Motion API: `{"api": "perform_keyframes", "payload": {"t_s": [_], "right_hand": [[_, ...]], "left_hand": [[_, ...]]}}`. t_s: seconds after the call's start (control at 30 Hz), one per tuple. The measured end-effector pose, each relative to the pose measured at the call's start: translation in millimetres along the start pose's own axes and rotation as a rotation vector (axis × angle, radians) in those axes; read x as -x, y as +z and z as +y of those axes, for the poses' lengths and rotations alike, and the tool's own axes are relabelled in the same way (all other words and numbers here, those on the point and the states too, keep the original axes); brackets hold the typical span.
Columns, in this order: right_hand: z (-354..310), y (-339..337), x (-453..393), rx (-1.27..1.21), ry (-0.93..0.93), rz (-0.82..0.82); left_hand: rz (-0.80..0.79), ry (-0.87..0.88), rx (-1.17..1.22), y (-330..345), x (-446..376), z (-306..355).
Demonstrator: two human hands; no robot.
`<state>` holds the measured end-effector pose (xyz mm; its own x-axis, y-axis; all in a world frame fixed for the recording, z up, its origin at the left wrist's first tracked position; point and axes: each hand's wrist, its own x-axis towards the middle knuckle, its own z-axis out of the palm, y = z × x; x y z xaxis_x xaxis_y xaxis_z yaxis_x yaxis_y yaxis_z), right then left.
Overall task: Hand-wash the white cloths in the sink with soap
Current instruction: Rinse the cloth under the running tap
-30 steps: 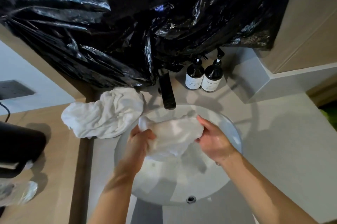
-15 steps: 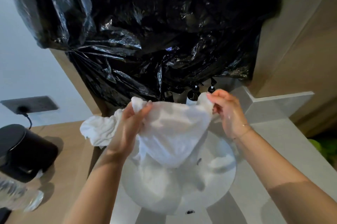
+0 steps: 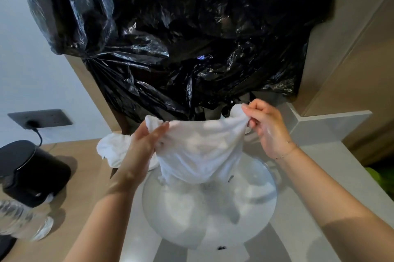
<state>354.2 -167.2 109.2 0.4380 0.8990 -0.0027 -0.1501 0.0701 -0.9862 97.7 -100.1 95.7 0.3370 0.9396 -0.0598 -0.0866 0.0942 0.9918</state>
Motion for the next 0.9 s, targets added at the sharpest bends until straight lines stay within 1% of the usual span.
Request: {"api": "perform_keyframes", "payload": {"t_s": [0.1,0.2,0.27,0.33,0.37,0.4,0.43,0.47,0.5,0.53,0.57,0.6,0.63,0.67,0.7,0.73,0.8,0.83,0.9], "right_hand": [[35.5,-6.6,1.6,0.059,0.071,-0.003],[70.3,-10.4,1.4,0.006,0.138,-0.044],[87.5,-7.2,-2.0,0.017,0.188,-0.063],[102.4,-2.3,-6.9,0.035,0.246,-0.038],[109.9,-0.4,-9.2,0.028,0.281,-0.020],[118.5,0.6,-12.0,0.005,0.319,-0.007],[125.9,0.8,-14.4,-0.024,0.356,-0.001],[134.9,0.8,-18.1,-0.059,0.392,0.000],[139.8,2.7,-18.1,-0.102,0.412,-0.003],[144.1,5.5,-18.7,-0.157,0.430,-0.004],[148.7,9.0,-20.9,-0.219,0.457,-0.003],[154.3,12.0,-23.1,-0.265,0.488,0.000],[156.5,16.1,-24.4,-0.307,0.514,-0.011],[159.7,19.0,-26.6,-0.346,0.533,-0.029],[160.9,21.2,-29.2,-0.391,0.543,-0.060],[162.2,21.8,-31.8,-0.431,0.542,-0.086],[161.0,17.7,-37.3,-0.451,0.509,-0.100],[160.9,12.3,-39.6,-0.416,0.474,-0.082],[163.6,-2.7,-39.6,-0.233,0.379,-0.032]], "left_hand": [[0.002,-0.101,-0.017,-7.0,-0.1,-30.3],[-0.042,-0.161,-0.075,-9.8,-4.4,-59.2],[-0.024,-0.202,-0.147,-9.1,-12.2,-80.7],[0.020,-0.243,-0.249,-5.8,-26.5,-107.0],[0.070,-0.270,-0.369,-3.1,-34.1,-120.0],[0.106,-0.269,-0.552,-3.0,-44.2,-136.8],[0.124,-0.253,-0.724,1.7,-50.8,-142.8],[0.131,-0.196,-0.800,4.8,-58.3,-151.9],[0.097,-0.132,-0.750,9.4,-60.0,-154.7],[0.034,-0.075,-0.642,14.8,-61.3,-159.6],[-0.048,-0.056,-0.568,22.2,-63.2,-163.7],[-0.120,-0.069,-0.487,28.6,-65.9,-170.3],[-0.182,-0.134,-0.422,36.8,-66.9,-171.6],[-0.206,-0.191,-0.311,46.3,-68.9,-172.7],[-0.184,-0.221,-0.215,54.2,-70.9,-173.5],[-0.125,-0.236,-0.127,59.9,-74.1,-173.1],[-0.002,-0.263,-0.029,65.0,-80.1,-174.4],[0.046,-0.293,0.021,64.9,-81.3,-174.9],[0.137,-0.359,0.124,58.4,-84.6,-182.0]]}}
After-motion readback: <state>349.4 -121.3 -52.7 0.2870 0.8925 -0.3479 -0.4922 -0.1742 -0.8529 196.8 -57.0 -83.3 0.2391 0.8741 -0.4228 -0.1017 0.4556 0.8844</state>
